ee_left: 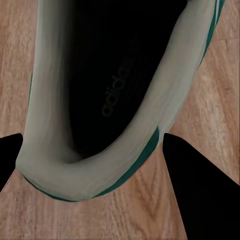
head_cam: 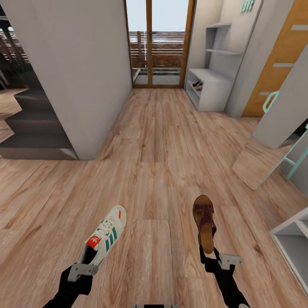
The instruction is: Pick up the two gym shoes and the two sandals from the corridor floor and place them onto the hallstand (shoe rack) in the corridor, making sure they are on the rack and not on the floor. Arrange them so the two gym shoes are next to each other and the two sandals are next to each other.
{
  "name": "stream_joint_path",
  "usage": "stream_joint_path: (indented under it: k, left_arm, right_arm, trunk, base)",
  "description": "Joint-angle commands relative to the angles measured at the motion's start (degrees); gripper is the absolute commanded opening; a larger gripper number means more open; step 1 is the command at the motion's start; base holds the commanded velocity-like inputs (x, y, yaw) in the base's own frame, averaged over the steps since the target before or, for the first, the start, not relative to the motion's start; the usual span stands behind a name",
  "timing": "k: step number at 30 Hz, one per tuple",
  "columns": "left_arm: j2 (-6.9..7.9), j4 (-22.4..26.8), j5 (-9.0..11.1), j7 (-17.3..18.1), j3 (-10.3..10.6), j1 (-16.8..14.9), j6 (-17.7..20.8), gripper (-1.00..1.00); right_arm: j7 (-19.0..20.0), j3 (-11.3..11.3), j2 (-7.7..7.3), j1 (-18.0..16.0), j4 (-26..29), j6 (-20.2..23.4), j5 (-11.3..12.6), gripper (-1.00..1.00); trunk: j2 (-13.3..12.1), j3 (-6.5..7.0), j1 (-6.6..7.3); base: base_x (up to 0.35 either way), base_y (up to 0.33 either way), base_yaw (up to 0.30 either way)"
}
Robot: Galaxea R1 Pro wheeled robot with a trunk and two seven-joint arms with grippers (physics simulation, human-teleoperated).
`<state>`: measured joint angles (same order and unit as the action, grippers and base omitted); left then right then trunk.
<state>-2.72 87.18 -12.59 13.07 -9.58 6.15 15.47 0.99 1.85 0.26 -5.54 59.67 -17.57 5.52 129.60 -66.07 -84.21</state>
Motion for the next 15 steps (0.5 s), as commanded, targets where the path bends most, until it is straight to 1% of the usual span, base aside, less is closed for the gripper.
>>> stream_joint_path:
  k: [1, 15]
  left_arm:
    - [0.0, 0.01, 0.02, 0.07, 0.0, 0.0, 0.0, -1.0]
    - [0.0, 0.01, 0.02, 0.03, 0.0, 0.0, 0.0, -1.0]
  right_arm:
    - [0.03, -0.01, 0.0, 0.0, 0.01, -0.01, 0.19, -1.0]
    - [0.05, 0.0, 0.0, -0.03, 0.01, -0.01, 0.19, -1.0]
  trunk:
    - [0.0, 0.0, 0.0]
    - [0.0, 0.0, 0.0]
  base:
    - [0.334, 0.0, 0.0]
    - [0.334, 0.0, 0.0]
